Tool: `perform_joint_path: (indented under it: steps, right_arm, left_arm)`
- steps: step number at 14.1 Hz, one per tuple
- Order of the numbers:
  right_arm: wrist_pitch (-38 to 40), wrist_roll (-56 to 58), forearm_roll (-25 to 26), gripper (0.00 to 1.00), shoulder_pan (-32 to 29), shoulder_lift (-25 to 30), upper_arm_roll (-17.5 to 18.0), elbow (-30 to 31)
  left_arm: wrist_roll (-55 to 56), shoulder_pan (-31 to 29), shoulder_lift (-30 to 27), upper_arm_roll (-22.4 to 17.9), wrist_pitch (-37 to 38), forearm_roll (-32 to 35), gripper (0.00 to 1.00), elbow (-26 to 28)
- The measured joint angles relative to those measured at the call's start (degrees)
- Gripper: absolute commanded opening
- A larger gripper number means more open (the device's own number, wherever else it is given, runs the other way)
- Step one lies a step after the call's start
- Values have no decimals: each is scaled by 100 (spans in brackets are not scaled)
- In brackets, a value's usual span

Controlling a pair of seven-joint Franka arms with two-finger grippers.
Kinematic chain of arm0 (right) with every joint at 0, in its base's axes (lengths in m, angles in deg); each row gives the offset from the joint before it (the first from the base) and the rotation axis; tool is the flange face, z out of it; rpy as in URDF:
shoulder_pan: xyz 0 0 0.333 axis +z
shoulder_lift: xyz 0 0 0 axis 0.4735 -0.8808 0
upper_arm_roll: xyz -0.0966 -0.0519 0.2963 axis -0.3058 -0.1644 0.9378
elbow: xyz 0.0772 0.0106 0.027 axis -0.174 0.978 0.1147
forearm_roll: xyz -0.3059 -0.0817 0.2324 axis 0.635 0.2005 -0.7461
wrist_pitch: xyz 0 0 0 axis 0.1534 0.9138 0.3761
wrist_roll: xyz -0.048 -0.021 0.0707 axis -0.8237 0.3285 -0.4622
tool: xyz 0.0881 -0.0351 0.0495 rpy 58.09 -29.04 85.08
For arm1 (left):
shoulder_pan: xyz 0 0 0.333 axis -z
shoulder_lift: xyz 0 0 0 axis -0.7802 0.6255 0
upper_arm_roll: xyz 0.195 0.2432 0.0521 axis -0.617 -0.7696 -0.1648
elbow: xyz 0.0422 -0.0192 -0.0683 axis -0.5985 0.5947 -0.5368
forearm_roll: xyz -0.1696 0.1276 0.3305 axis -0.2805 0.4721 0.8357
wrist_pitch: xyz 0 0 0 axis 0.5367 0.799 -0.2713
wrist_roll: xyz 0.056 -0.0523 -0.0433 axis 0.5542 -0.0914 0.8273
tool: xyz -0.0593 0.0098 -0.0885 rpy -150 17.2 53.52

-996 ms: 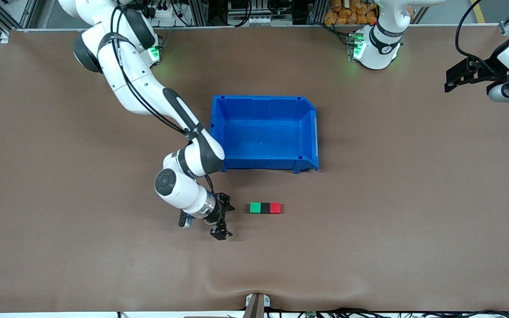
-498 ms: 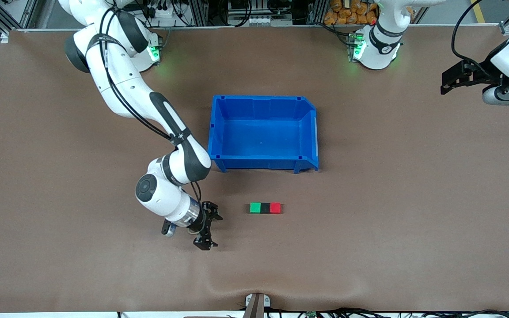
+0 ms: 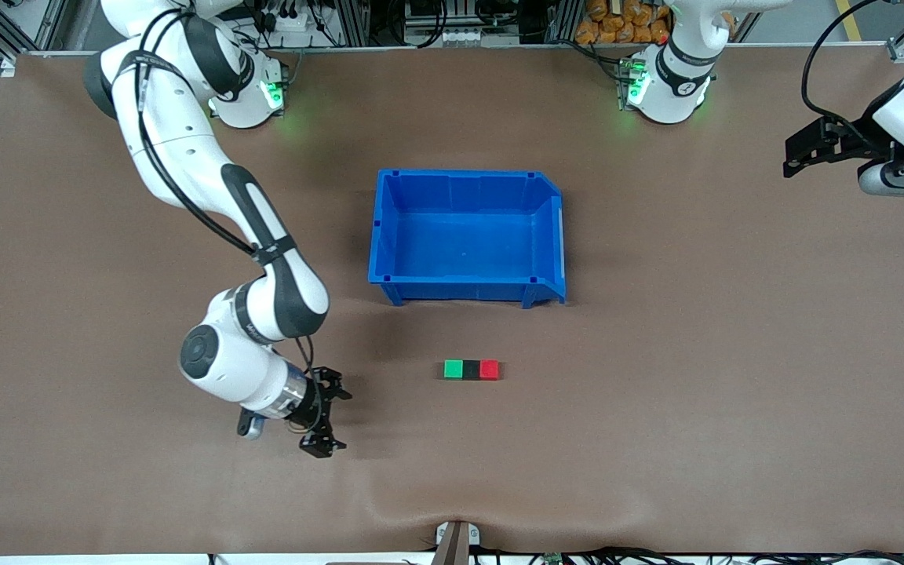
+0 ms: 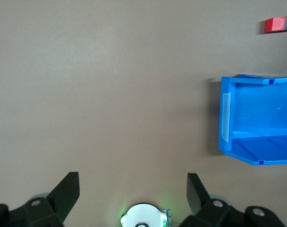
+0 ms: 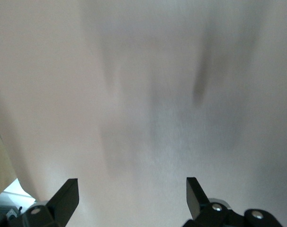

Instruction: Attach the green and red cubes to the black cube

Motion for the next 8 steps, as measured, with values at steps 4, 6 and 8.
perform_joint_path:
  steps: [4,6,8]
  right_arm:
    - [631,763,1,100,-331,226,-6,-5]
    - [900,1059,1,100,-462,322,-8,-6]
    - [1214,1414,2,100,-584,416,-11,-7]
  left_arm:
    - [78,23,0,96,0,0,100,0]
    - [80,25,0,103,0,0,100,0]
    - [80,25,0,104,0,0,100,0]
